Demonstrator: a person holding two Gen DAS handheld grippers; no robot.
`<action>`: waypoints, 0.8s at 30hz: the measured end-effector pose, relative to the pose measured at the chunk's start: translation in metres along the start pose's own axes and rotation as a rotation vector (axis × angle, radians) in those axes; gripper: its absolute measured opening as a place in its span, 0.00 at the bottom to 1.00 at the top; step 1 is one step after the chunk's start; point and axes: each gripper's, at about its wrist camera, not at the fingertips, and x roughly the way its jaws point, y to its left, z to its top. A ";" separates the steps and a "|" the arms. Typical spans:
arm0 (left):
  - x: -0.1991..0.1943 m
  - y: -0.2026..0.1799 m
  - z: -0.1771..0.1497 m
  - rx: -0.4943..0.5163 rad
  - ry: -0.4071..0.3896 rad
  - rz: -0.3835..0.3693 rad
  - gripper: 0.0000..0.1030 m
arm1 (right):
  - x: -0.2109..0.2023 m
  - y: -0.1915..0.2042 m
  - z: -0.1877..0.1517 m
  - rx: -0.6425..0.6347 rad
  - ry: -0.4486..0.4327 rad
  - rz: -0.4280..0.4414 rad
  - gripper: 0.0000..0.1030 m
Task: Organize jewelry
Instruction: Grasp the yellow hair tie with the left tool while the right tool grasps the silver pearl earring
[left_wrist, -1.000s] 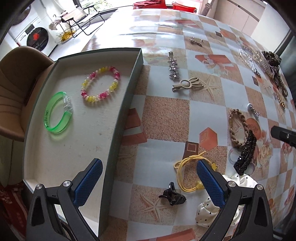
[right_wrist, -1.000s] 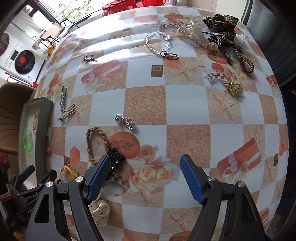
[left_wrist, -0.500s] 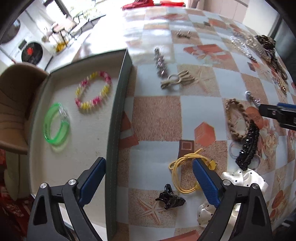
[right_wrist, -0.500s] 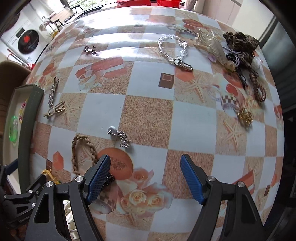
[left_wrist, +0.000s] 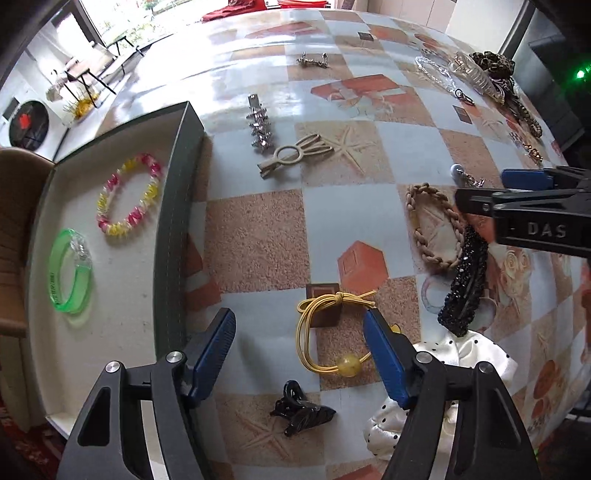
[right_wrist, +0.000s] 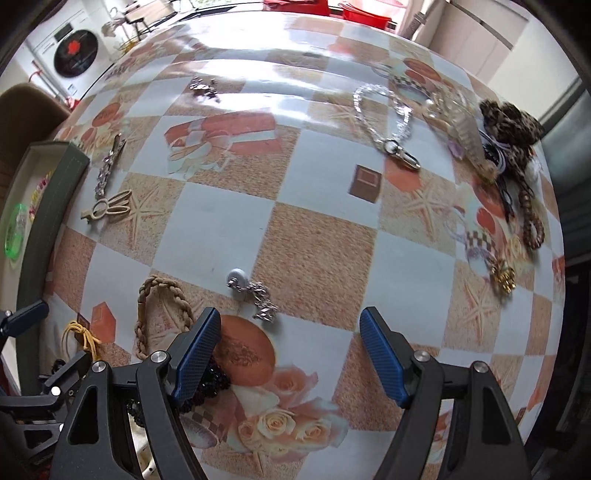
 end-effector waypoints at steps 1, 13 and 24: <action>0.001 0.002 0.000 -0.009 0.006 -0.017 0.73 | 0.000 0.001 0.001 -0.004 -0.009 0.003 0.76; -0.011 0.009 0.006 -0.008 0.007 -0.139 0.23 | -0.003 0.010 0.004 -0.009 -0.041 0.027 0.33; -0.044 0.028 -0.011 -0.114 -0.049 -0.222 0.04 | -0.022 -0.007 -0.008 0.113 -0.040 0.111 0.12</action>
